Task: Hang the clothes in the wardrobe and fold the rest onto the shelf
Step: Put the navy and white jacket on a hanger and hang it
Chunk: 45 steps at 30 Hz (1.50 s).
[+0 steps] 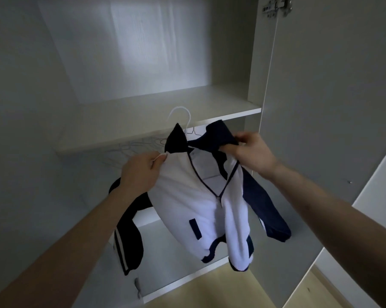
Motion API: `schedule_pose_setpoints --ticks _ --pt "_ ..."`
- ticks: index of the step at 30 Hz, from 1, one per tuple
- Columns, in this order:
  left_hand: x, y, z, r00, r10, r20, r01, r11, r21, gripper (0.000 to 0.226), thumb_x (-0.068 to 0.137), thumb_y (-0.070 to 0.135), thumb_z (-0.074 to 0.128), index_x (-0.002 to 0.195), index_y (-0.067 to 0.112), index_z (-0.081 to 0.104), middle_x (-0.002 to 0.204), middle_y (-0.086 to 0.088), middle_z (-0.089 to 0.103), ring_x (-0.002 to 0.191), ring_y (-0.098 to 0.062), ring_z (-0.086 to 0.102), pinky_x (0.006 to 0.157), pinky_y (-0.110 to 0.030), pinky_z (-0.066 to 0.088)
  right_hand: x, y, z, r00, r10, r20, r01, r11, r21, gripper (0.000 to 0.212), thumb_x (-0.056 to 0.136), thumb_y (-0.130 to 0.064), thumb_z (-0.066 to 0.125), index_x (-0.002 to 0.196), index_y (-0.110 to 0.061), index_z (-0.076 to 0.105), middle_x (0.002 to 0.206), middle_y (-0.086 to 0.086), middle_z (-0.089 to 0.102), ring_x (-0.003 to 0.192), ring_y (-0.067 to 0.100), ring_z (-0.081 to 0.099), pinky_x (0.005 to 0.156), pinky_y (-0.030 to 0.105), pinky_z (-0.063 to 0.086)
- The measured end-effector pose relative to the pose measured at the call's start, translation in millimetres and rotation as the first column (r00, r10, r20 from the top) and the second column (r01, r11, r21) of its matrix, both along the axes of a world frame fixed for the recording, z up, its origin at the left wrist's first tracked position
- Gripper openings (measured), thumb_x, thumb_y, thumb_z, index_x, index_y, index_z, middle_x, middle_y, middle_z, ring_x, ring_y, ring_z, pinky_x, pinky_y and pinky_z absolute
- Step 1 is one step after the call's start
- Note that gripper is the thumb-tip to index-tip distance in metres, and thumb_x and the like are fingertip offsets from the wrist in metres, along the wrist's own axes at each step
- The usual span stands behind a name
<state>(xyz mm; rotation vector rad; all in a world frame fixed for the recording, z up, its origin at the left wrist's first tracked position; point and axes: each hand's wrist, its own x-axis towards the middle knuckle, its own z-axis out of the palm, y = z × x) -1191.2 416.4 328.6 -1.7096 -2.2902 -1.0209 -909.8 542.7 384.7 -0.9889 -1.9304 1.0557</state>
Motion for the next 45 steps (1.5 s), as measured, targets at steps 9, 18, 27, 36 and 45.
schedule_pose_setpoints --ticks 9,18,27,36,45 --pt "20.3 -5.1 10.1 0.988 -0.069 0.137 0.053 0.992 0.114 0.045 0.101 0.054 0.046 0.063 0.032 0.052 0.058 0.007 0.052 0.056 -0.007 0.048 0.057 -0.032 0.036 22.8 -10.8 -76.4 0.995 -0.076 -0.059 0.067 0.989 -0.134 0.033 0.079 -0.038 0.084 0.109 -0.043 0.069 0.097 -0.016 0.077 0.093 0.009 0.074 0.088 0.038 0.06" --pt "35.2 -8.7 22.8 0.985 -0.054 0.163 0.039 0.995 0.097 0.046 0.104 0.04 0.053 0.061 0.055 0.056 0.054 0.023 0.053 0.055 -0.004 0.043 0.056 -0.029 0.028 3.1 -72.6 -191.1 0.927 -0.333 -0.174 0.188 0.812 -0.552 0.01 0.101 -0.022 0.058 0.097 -0.013 0.06 0.097 0.011 0.066 0.077 0.02 0.061 0.071 0.038 0.053" --pt "35.7 -12.9 29.4 0.972 -0.054 0.23 0.032 0.995 0.095 0.054 0.097 0.053 0.047 0.077 0.005 0.061 0.077 -0.018 0.063 0.076 -0.032 0.062 0.067 -0.04 0.047 -69.6 -71.4 -190.3 0.989 -0.057 -0.134 -0.035 0.801 -0.598 0.026 0.092 -0.026 0.06 0.08 -0.004 0.063 0.077 0.008 0.063 0.076 0.019 0.059 0.068 0.03 0.052" --pt "36.5 -21.9 32.1 0.974 -0.059 0.22 0.039 0.995 0.093 0.055 0.104 0.037 0.054 0.056 0.025 0.031 0.05 0.007 0.032 0.049 -0.01 0.03 0.056 -0.034 0.023 -87.3 -64.2 -192.4 0.992 -0.112 -0.053 0.063 0.826 -0.559 0.043 0.08 -0.036 0.073 0.09 0.005 0.071 0.072 0.006 0.067 0.069 0.017 0.063 0.072 0.032 0.058" --pt "31.0 -21.2 24.9 0.98 -0.068 0.188 0.052 0.995 0.091 0.053 0.104 0.037 0.053 0.06 0.022 0.028 0.051 0.005 0.032 0.049 -0.01 0.031 0.055 -0.034 0.024 -88.1 -70.9 -175.1 0.995 0.014 -0.101 -0.074 0.783 -0.618 0.014 0.095 -0.018 0.063 0.084 -0.009 0.064 0.08 0.007 0.066 0.073 0.02 0.061 0.061 0.027 0.051"
